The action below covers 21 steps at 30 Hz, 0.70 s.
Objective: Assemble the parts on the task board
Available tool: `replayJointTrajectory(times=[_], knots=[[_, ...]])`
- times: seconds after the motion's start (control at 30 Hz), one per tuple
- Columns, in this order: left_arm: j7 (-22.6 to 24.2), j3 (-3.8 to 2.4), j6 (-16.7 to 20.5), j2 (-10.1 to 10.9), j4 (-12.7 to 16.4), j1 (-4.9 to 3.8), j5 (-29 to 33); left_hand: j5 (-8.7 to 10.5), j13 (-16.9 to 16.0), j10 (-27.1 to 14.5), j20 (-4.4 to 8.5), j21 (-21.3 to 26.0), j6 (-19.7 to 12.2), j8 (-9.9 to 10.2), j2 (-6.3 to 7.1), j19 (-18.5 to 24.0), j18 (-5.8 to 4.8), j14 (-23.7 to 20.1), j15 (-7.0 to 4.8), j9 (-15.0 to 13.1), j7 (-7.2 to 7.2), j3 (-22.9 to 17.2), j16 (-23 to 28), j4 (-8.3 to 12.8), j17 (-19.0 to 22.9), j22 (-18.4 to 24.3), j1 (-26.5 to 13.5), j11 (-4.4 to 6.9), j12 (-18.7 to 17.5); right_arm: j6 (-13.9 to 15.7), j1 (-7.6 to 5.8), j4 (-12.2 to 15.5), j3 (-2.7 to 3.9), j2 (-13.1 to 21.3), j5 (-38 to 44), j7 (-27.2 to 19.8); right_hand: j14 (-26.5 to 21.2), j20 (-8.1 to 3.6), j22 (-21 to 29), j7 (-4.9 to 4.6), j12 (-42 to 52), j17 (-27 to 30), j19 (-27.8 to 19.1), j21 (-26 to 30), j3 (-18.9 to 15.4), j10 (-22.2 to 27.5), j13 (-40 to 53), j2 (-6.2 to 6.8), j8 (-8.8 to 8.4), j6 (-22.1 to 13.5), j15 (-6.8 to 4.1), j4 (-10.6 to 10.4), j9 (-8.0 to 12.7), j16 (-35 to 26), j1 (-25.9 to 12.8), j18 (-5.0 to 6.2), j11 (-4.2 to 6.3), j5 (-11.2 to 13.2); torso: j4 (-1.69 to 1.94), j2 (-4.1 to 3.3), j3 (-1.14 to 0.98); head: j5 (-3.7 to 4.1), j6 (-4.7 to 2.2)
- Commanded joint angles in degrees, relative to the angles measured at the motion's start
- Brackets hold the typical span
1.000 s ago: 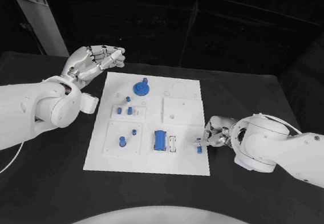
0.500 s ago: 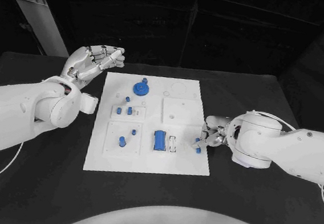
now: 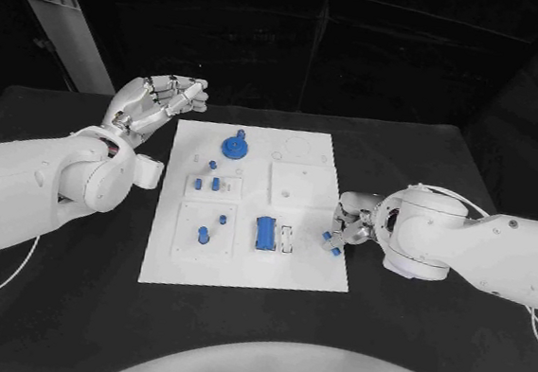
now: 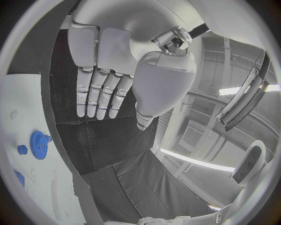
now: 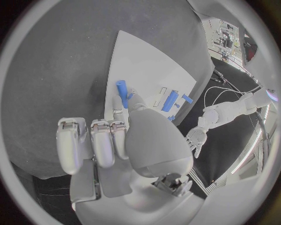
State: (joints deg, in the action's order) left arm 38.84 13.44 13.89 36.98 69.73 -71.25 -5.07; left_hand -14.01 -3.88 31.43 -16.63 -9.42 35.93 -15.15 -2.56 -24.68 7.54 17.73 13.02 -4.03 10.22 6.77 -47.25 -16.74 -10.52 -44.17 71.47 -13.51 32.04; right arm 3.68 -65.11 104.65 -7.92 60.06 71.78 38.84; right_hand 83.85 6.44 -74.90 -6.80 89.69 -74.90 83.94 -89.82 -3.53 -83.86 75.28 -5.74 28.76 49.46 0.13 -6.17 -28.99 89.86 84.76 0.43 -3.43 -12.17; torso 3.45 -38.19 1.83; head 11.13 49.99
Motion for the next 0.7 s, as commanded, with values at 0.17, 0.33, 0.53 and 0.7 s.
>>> replayJointTrajectory(times=[0.17,0.33,0.53,0.7], knots=[[6.75,-0.04,-0.58,0.06,0.08,-0.08,0.1,-0.36,0.08,-0.41,0.01,0.2,-0.37,-0.33,-0.64,0.14,-1.08,-0.34,0.13,0.09,5.43,0.38,-0.32,0.03,0.05,0.07,-0.03,-0.08,0.17,4.57,0.53,0.35,-0.47,0.5,-1.57,-3.33,6.15,0.04,-15.1,-0.28,0.31,-15.1,6.06,-0.18,3.19,-6.14,14.72,-1.14,-5.23,2.62,0.34,1.27,14.92,0.14,1.65,-0.43,0.08,-0.87,-0.01,-0.04,-0.01,-0.1,0.01],[6.73,-0.04,-0.58,0.15,0.09,-0.07,0.1,-0.41,0.08,-0.44,0.01,0.23,-0.42,-0.42,-0.76,0.16,-1.08,-0.36,0.14,0.08,5.43,0.44,-0.43,0.02,0.18,0.08,0.03,-0.08,0.26,9.77,0.53,1.2,-0.46,1.32,-5.81,-7.45,6.15,0.23,-15.1,-0.46,0.31,-15.1,6.06,-0.18,5.16,-6.14,14.72,-0.25,-8.44,4.24,0.5,1.81,16.67,0.14,0.75,-0.43,-0.19,-2.33,-0.02,-0.05,-0.03,-0.28,0.01],[6.69,-0.04,-0.63,0.06,0.0,-0.05,0.1,-0.41,0.08,-0.44,0.01,0.23,-0.42,-0.42,-0.76,0.16,-1.08,-0.36,0.14,0.08,5.43,0.44,-0.43,0.02,0.18,0.08,0.03,-0.08,0.26,13.62,0.51,2.3,-0.44,2.39,-10.92,-11.53,6.15,0.39,-15.1,-0.67,0.31,-15.1,6.06,-0.18,6.86,-6.14,14.72,0.59,-10.79,5.74,0.64,2.51,17.88,0.14,0.27,-0.43,-0.34,-3.64,0.08,-0.02,0.03,-0.22,0.01],[6.65,-0.04,-0.65,0.01,-0.05,-0.04,0.1,-0.41,0.08,-0.44,0.01,0.23,-0.42,-0.42,-0.76,0.16,-1.08,-0.36,0.14,0.08,5.43,0.44,-0.43,0.02,0.18,0.08,0.03,-0.08,0.26,14.97,0.5,2.64,-0.43,2.73,-14.62,-13.84,6.15,0.43,-15.1,-0.7,0.31,-15.1,6.06,-0.18,7.13,-6.14,14.72,0.81,-11.16,6.2,0.64,2.6,18.07,0.14,0.07,-0.43,-0.35,-3.85,-0.01,-0.07,0.02,-0.4,0.01]])
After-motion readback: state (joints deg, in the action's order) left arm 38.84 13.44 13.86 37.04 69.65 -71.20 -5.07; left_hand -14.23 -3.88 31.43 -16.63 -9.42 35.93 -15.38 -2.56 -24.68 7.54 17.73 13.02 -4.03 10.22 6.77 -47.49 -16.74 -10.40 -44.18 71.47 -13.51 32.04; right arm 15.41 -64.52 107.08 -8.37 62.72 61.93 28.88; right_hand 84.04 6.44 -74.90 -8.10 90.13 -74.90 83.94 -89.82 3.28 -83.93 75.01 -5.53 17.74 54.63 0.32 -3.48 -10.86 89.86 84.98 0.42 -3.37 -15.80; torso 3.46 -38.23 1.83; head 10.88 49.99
